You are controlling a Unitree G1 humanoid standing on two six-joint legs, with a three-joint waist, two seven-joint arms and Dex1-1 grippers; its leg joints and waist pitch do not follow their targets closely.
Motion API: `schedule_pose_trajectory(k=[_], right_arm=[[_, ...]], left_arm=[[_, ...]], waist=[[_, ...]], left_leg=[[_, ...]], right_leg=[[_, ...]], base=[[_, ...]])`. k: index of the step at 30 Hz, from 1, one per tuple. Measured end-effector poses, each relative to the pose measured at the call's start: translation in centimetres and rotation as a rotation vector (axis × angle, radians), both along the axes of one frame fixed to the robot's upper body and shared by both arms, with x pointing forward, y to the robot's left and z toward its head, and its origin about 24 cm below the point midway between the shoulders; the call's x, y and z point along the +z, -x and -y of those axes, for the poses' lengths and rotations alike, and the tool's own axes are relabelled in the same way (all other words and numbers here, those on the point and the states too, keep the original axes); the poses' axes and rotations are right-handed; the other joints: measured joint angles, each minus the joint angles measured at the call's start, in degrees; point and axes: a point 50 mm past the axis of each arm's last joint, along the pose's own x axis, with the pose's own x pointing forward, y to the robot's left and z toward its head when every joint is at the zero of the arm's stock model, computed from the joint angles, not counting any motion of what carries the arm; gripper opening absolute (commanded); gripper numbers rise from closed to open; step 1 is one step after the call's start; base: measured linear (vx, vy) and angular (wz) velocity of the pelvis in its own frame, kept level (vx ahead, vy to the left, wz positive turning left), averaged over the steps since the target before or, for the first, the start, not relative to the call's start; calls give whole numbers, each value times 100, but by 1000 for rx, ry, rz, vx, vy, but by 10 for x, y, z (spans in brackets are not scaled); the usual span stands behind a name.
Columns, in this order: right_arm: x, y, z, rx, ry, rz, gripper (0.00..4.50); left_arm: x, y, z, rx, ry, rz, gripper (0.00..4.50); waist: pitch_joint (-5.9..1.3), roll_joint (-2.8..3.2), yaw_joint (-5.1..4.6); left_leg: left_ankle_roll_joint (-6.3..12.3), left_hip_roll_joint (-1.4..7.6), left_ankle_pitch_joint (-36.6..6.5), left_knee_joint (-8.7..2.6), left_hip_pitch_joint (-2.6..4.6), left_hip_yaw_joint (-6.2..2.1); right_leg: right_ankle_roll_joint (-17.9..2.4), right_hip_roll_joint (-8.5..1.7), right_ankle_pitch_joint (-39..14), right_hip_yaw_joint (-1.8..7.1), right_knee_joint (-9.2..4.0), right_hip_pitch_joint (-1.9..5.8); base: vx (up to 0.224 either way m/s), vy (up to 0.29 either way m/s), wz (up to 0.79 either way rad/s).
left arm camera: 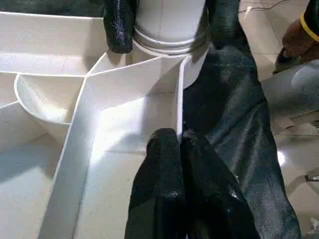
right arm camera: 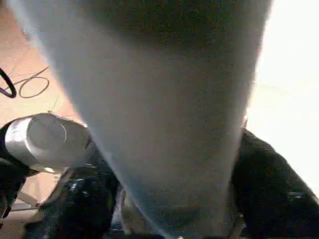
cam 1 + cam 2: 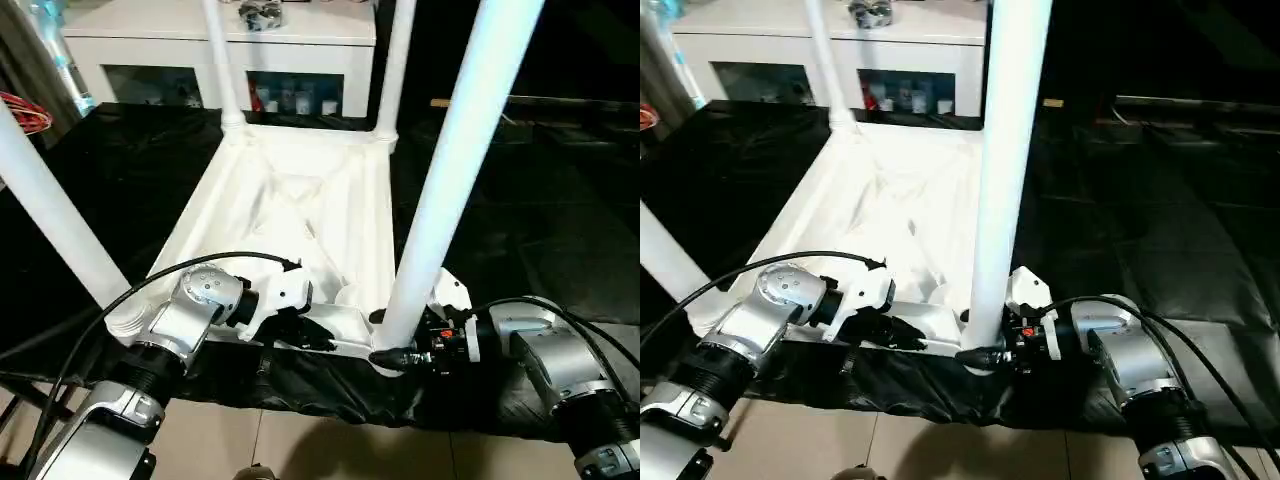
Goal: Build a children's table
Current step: Rotate leg to tighten
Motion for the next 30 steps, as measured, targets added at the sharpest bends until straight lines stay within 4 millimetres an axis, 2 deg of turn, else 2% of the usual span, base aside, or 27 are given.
schedule_pose_trajectory(k=[7,10,13,20,23,26,30], right_arm=[[-1,2,0,-8,-4,-5,256],[-4,2,-1,-60,-24,0,251],[-8,-3,-2,-187,-53,15,249],[-16,-24,-9,-531,-71,67,248],[-17,-35,-13,-680,-66,78,248],[-17,-52,-24,-868,-46,86,248],[-16,-62,-27,-1007,-25,98,248]], left_arm=[[0,0,0,-9,3,-1,0],[-1,-1,0,15,4,4,0],[-2,-5,0,81,-2,40,0],[-5,-14,11,270,8,99,0],[-7,-18,20,352,16,119,0],[-9,-21,32,467,29,146,0],[-10,-22,48,546,49,160,0]], waist=[[0,0,12],[0,0,7],[0,-8,-23],[1,-18,-314],[0,-16,-365],[-5,-5,-468],[-23,22,-484]], left_leg=[[0,0,0,5,-1,0],[-1,1,2,11,2,0],[-2,2,3,17,15,-1],[-3,-2,3,15,16,-2],[-3,-3,3,17,17,-2],[-4,-5,4,16,16,-2],[-4,-6,4,17,13,-2]], right_leg=[[-1,0,1,0,3,-3],[22,0,-13,1,13,4],[20,0,-10,3,19,11],[23,0,-12,1,-7,9],[22,0,-11,2,-14,8],[22,0,-11,2,-18,8],[20,0,-6,6,-17,17]], base=[[0,0,0],[0,0,0],[0,0,0],[0,0,0],[0,0,0],[0,0,0],[0,0,0]])
